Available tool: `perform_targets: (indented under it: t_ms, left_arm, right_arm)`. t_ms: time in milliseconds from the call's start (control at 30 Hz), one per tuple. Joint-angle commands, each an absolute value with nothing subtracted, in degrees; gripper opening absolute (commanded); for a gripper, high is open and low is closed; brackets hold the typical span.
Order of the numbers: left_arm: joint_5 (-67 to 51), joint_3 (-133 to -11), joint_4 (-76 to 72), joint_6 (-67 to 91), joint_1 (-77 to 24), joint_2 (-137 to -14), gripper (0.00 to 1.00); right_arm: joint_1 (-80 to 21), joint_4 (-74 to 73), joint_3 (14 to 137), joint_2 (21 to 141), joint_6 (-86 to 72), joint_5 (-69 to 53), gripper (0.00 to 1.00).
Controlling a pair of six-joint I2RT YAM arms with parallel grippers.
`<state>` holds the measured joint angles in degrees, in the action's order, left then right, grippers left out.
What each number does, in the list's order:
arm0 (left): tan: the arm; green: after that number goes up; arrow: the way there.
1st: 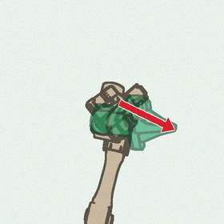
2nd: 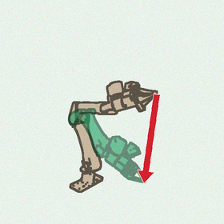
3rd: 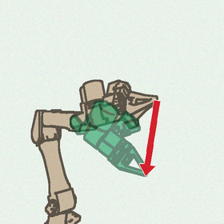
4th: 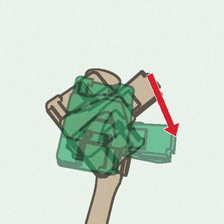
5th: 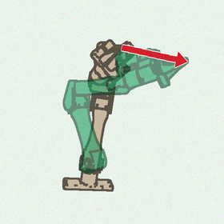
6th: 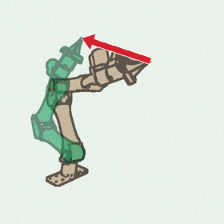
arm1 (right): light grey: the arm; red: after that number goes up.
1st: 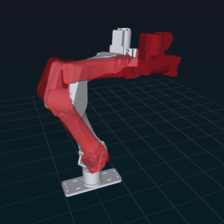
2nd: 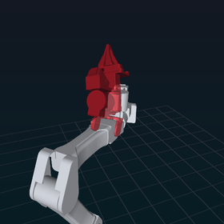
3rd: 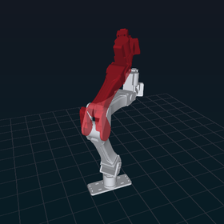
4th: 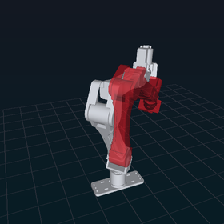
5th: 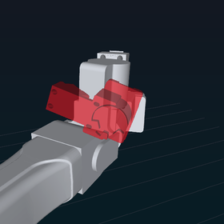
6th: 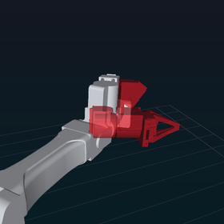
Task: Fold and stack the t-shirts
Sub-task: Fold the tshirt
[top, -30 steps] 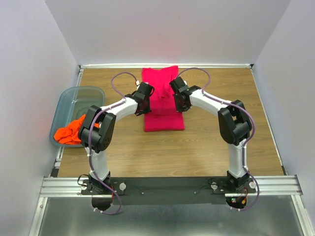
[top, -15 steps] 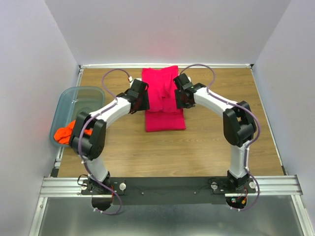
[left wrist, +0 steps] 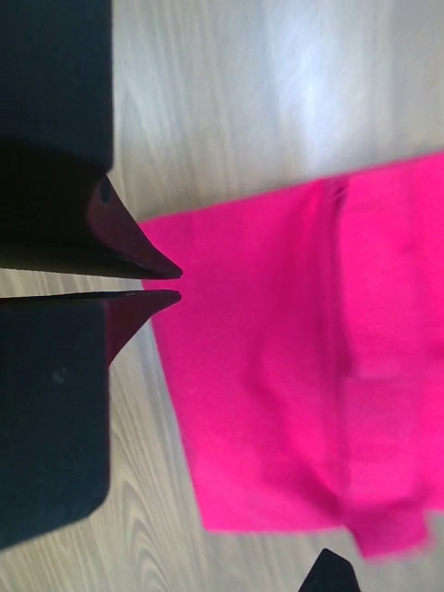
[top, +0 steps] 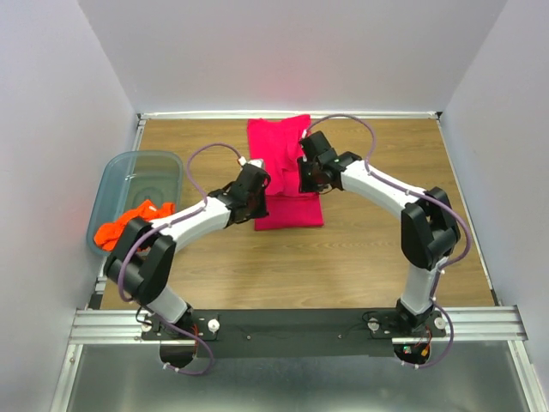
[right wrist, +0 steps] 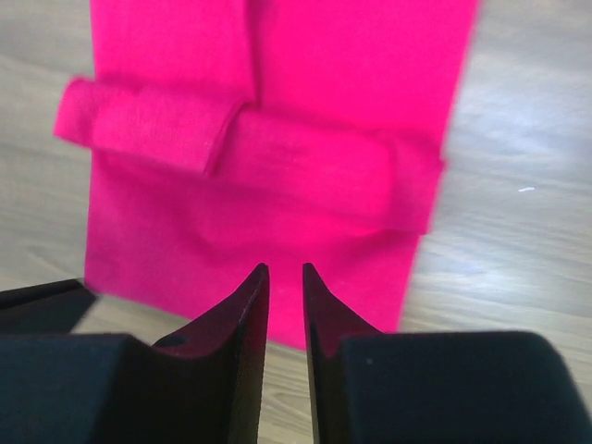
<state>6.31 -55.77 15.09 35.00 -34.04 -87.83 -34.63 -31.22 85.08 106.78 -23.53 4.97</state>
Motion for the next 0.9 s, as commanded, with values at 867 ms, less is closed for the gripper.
perform_targets:
  t_ms: [867]
  left_arm:
    - [2.11, -48.08, 7.21, 34.72, -36.47, -98.61, 0.1]
  right_arm:
    - [-34.72, -22.94, 93.07, 125.59, -22.77, 7.73, 0.22]
